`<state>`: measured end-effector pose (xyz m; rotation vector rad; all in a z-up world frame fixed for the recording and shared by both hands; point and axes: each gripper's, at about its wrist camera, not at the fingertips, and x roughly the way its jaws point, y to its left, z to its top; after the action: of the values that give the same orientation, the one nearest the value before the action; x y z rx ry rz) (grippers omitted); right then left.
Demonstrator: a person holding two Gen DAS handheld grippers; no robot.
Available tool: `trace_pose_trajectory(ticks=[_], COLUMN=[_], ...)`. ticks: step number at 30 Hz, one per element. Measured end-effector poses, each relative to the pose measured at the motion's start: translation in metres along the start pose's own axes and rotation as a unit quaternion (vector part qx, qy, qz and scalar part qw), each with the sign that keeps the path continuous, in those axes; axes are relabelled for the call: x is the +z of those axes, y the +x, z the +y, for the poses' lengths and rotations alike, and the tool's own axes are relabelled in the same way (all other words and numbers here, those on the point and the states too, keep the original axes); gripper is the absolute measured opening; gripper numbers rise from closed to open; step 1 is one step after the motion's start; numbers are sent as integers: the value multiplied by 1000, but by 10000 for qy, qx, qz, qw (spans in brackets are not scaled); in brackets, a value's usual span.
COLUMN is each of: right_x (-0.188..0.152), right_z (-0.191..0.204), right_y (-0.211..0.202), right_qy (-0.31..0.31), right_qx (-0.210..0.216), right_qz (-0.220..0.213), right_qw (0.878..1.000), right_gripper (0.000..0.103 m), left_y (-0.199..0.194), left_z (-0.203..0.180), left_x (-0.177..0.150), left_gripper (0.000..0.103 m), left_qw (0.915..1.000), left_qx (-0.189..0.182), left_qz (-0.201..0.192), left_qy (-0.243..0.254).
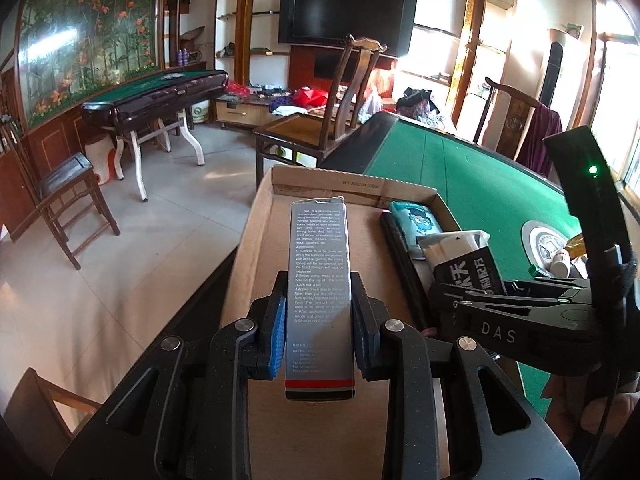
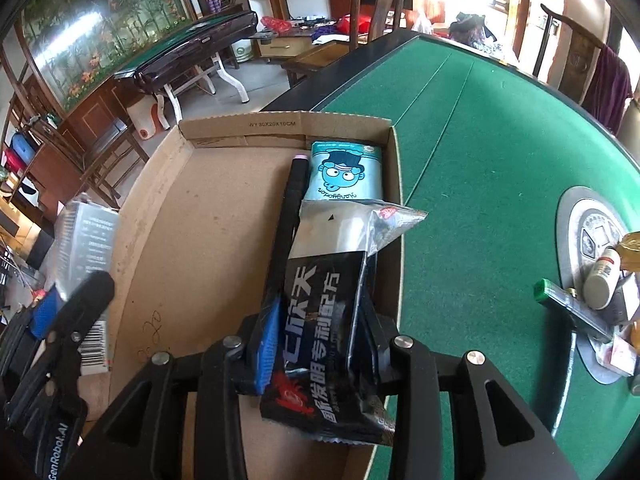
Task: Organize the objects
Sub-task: 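Open right tool over the cardboard box while left tool holds the medicine box, then open left tool to release the white-grey medicine box into the cardboard box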
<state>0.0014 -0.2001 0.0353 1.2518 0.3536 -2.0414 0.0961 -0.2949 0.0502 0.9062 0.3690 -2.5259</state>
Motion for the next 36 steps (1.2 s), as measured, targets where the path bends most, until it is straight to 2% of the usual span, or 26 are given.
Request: trace_pose_trajectory(ticks=[2,7,12,15,20,23,26,29,32,36], right_x=[0,-9,-45,-72,-101,-107,-108,-109,-111,-111], right_z=[-4,-24,-53,-74,-123,-147,-170,-189,-201,-216], right_y=[-7,-36,-76,-100,-129,-132,-133,-141,-145,-142], right_qy=[32,281,259,175,525,795,1188,1535,1689,1978], right_qx=[22,424,578,507,527,498,580,710,593,629], right_qz=[-68,-311,-648,-964,-1506,-1546,-1494,-1581,-1658,-1590], right_qw=[10000,9982,9959,9939,9858,9835,9799,9728,9698,9652], right_gripper=[40,40,40,40,40,40,40,40,40,40], left_y=[3,15,32,50,81,102,117,127,128,119], left_z=[-2,-5,-7,-9,-26,-36,-48,-54,-56,-47], left_x=[3,13,30,41,56,57,57,58,58,57], left_gripper=[27,27,27,27,27,27,27,27,27,30], left_qw=[10000,9987,9956,9926,9870,9816,9794,9790,9791,9737], left_qx=[-42,-302,-501,-510,-431,-404,-194,-140,-267,-490], left_qz=[70,403,793,1103,1545,1868,2009,2032,2008,2153], left_qy=[13,9,64,10,51,6,38,-53,-195,-567])
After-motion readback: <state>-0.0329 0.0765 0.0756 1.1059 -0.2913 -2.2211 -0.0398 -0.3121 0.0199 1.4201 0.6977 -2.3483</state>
